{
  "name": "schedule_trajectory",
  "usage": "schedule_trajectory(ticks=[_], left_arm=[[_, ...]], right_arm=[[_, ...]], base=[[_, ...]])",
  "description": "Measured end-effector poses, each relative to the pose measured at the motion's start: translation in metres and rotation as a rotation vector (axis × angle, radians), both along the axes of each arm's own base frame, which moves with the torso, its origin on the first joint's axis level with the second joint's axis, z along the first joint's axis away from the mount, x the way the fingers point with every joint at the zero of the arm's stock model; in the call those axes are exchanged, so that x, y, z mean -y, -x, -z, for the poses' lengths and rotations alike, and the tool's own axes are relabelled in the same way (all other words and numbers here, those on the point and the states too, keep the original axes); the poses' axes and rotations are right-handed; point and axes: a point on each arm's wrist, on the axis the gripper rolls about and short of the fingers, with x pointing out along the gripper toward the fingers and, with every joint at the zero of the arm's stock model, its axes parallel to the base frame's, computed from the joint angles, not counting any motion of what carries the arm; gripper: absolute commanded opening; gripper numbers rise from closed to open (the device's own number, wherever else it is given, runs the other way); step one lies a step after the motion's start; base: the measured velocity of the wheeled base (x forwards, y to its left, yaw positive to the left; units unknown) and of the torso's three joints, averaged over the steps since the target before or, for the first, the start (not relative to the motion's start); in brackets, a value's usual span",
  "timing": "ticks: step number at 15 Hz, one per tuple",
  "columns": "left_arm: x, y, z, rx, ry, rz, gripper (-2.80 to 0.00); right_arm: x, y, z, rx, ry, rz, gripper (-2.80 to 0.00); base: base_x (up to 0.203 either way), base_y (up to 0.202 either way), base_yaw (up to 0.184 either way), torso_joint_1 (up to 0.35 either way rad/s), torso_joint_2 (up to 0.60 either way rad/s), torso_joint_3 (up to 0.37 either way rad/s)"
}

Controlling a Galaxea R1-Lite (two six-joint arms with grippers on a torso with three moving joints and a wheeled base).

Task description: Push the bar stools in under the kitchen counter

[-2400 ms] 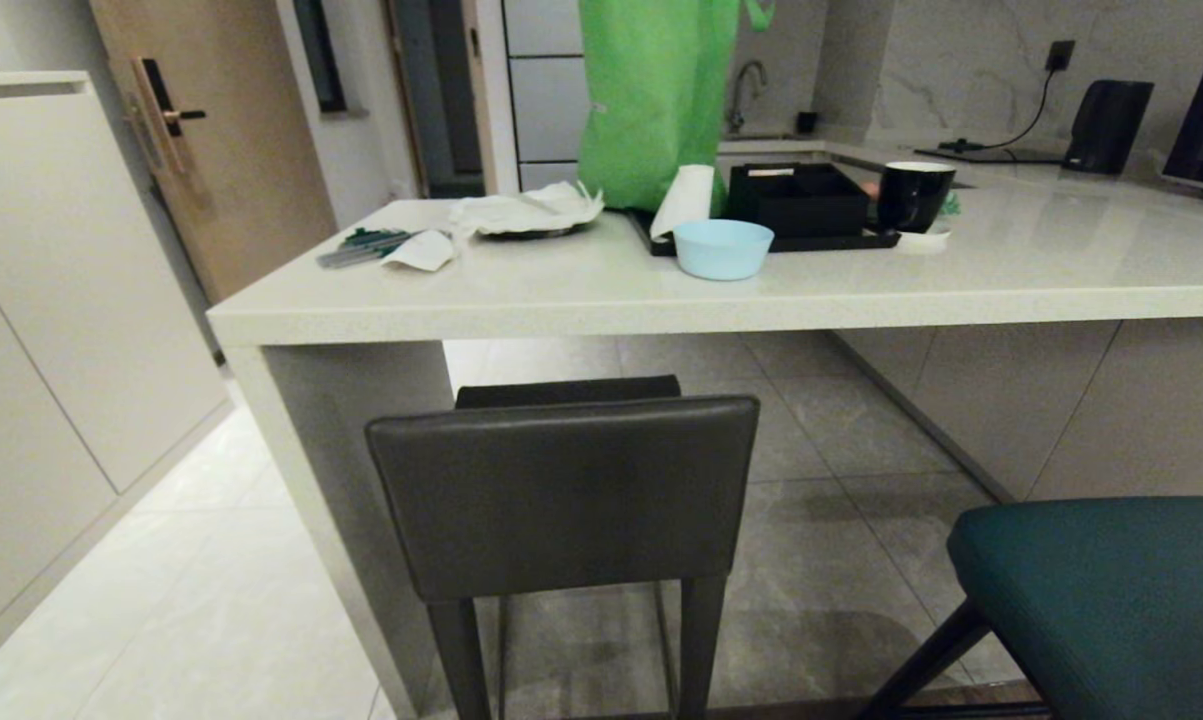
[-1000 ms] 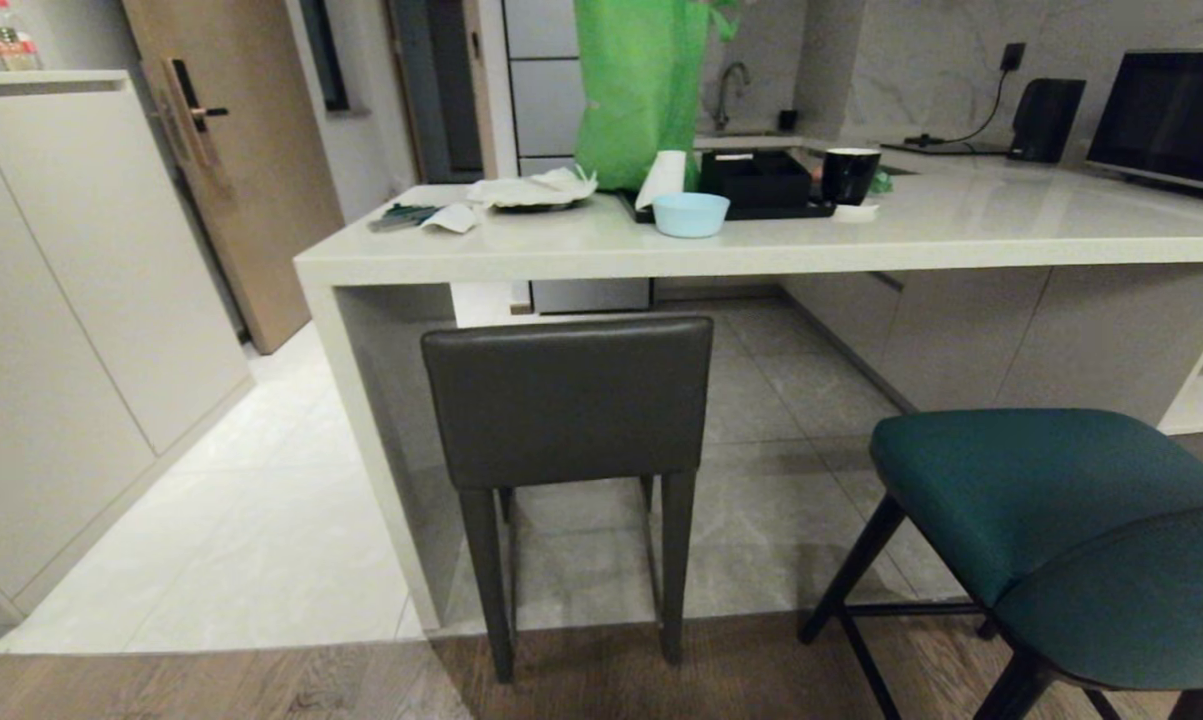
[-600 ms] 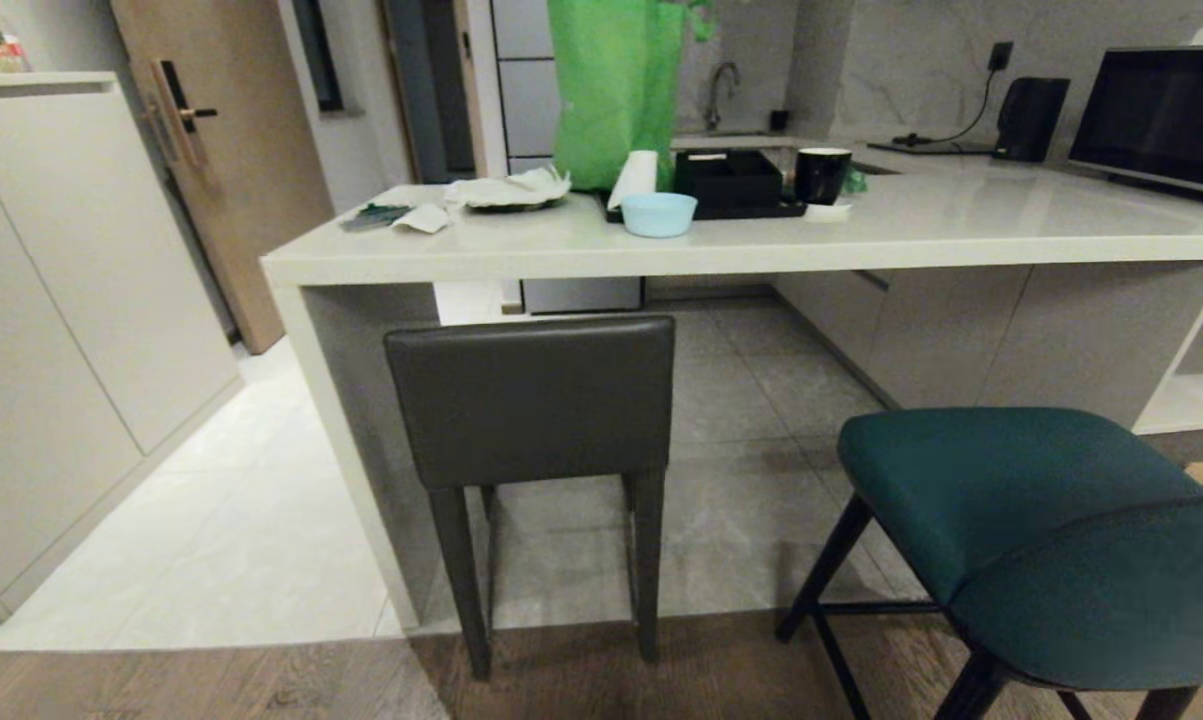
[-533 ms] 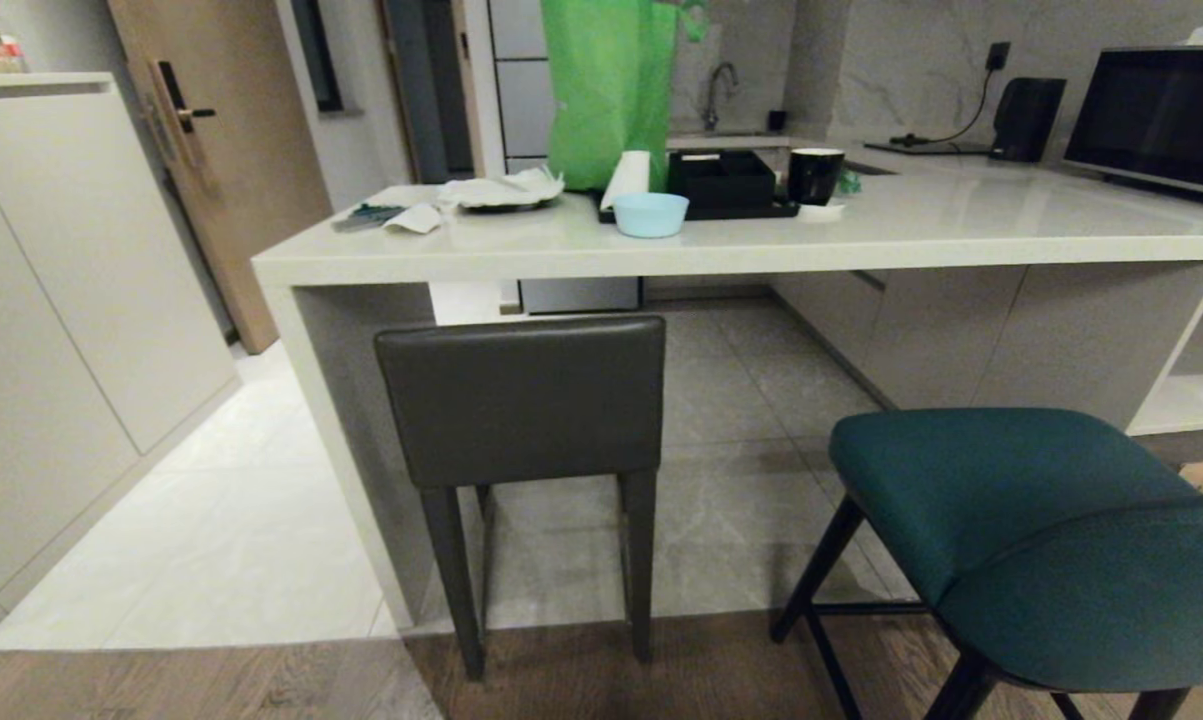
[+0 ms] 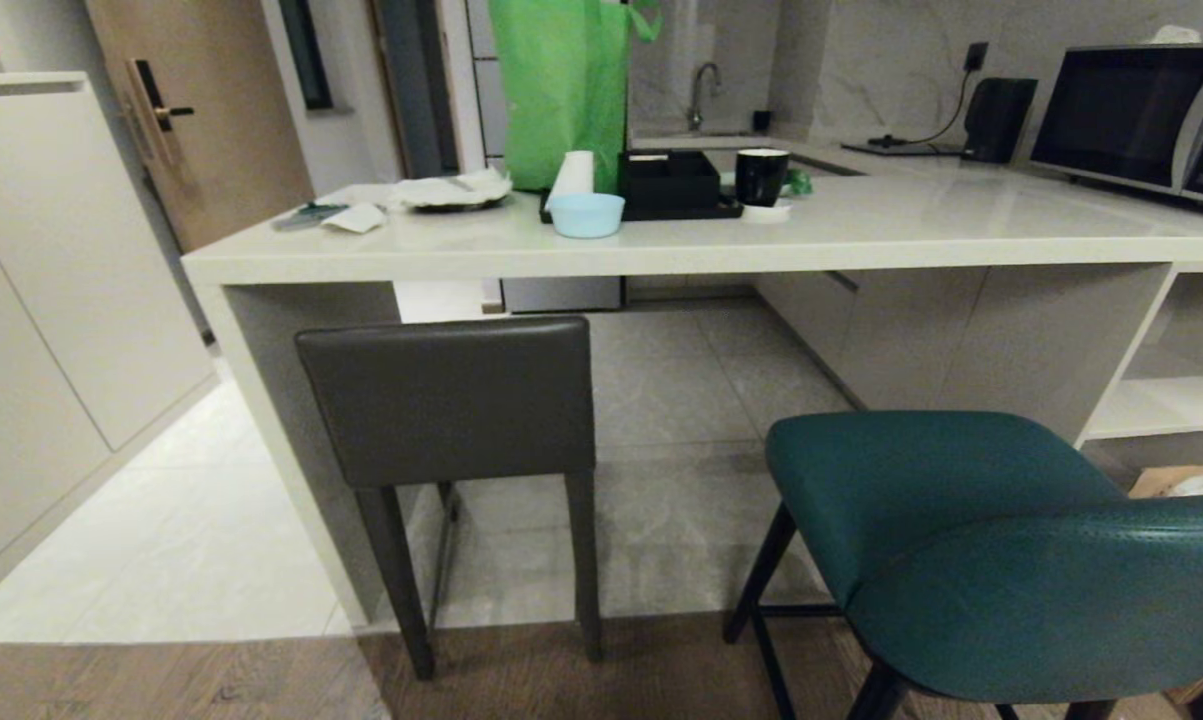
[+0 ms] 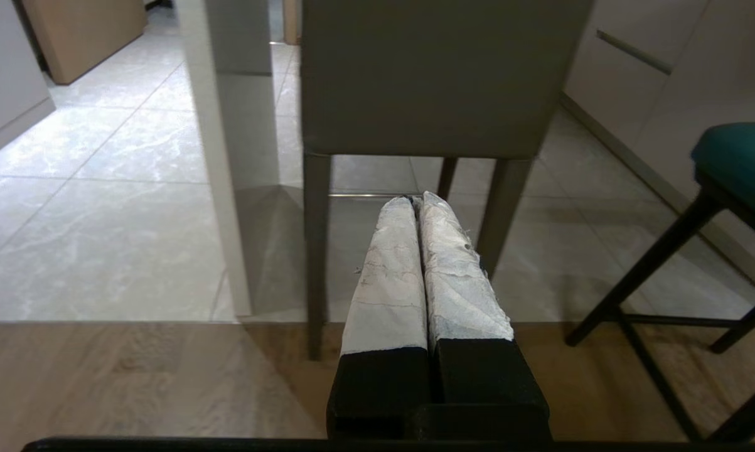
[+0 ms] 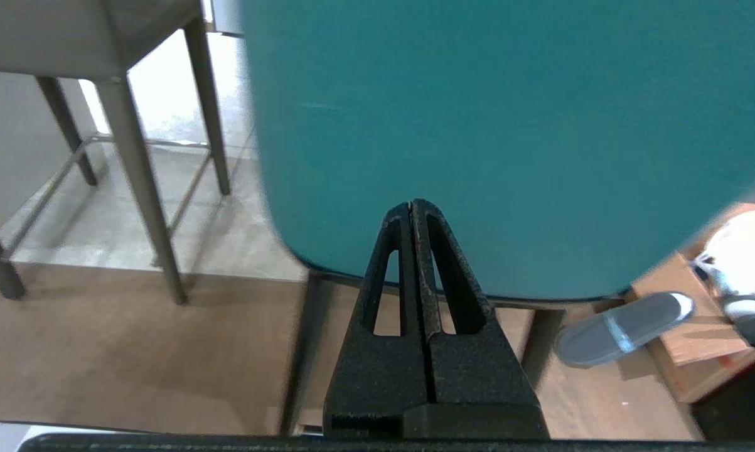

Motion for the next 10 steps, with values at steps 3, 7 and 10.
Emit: schedule_trajectory(ticks=[3, 7, 10], left_arm=[[0.0, 0.0, -0.0001, 0.0, 0.0, 0.0, -2.8], [0.0, 0.0, 0.0, 0.0, 0.0, 0.001, -2.8], [0.0, 0.0, 0.0, 0.0, 0.0, 0.0, -2.8]], right_arm=[[0.0, 0.0, 0.0, 0.001, 0.0, 0.0, -2.8], [0.0, 0.0, 0.0, 0.0, 0.0, 0.0, -2.8], [0.0, 0.0, 0.0, 0.0, -0.006, -0.001, -2.8]], base=[[0.0, -0.198, 0.0, 0.0, 0.0, 0.002], [0.0, -0.195, 0.002, 0.0, 0.0, 0.004], [0.0, -0.194, 0.002, 0.001, 0.0, 0.002]])
